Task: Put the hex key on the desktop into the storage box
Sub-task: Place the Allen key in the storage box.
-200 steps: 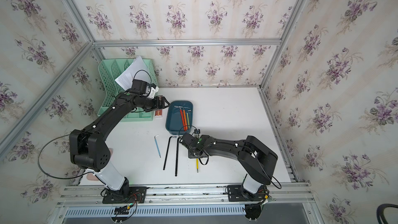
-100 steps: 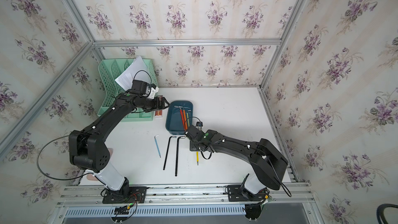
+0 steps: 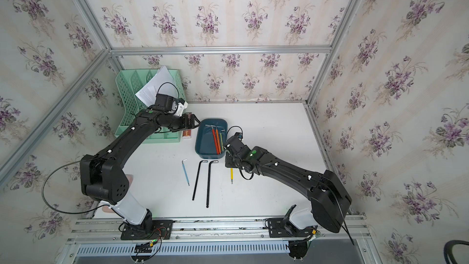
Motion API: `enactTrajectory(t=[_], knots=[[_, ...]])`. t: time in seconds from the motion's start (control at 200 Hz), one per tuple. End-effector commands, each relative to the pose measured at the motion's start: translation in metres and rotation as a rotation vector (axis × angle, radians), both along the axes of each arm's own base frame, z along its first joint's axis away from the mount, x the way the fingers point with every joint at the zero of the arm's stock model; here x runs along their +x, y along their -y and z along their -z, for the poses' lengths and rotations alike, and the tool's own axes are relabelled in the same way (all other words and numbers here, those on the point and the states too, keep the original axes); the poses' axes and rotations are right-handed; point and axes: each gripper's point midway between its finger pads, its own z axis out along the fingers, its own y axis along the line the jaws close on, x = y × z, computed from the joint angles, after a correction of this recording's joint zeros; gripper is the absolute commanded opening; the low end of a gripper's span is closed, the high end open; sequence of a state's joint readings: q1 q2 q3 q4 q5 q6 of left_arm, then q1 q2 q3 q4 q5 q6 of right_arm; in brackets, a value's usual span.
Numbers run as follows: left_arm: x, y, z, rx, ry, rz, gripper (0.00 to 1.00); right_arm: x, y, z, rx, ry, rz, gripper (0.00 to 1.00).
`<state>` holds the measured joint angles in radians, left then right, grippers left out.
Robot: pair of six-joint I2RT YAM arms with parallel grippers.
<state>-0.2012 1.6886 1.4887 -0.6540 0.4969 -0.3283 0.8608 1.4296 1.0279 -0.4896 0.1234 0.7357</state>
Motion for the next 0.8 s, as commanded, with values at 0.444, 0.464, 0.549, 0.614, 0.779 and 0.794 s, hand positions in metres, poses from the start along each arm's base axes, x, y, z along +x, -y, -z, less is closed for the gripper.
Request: enactTrajectory(t=[0.444,0.464,0.549,0.614,0.779,0.794], knots=[[0.0,0.02,0.009,-0.101,-0.065,0.049,0.99,0.047,-0.04,-0.035,0.129,0.048,-0.092,0.0],[0.0,0.02,0.008,-0.099,-0.063,0.048,0.99,0.048,-0.041,-0.035,0.127,0.051,-0.094,0.0],[0.002,0.016,0.005,-0.084,-0.056,0.039,0.99,0.053,-0.044,-0.034,0.126,0.045,-0.101,0.0],[0.002,0.012,0.005,-0.075,-0.051,0.032,0.99,0.057,-0.048,-0.033,0.134,0.039,-0.109,0.0],[0.007,0.003,0.007,-0.1,-0.066,-0.005,0.99,0.069,-0.058,-0.034,0.129,0.04,-0.131,0.0],[0.007,0.003,0.006,-0.102,-0.066,-0.004,0.99,0.071,-0.059,-0.035,0.13,0.042,-0.131,0.0]])
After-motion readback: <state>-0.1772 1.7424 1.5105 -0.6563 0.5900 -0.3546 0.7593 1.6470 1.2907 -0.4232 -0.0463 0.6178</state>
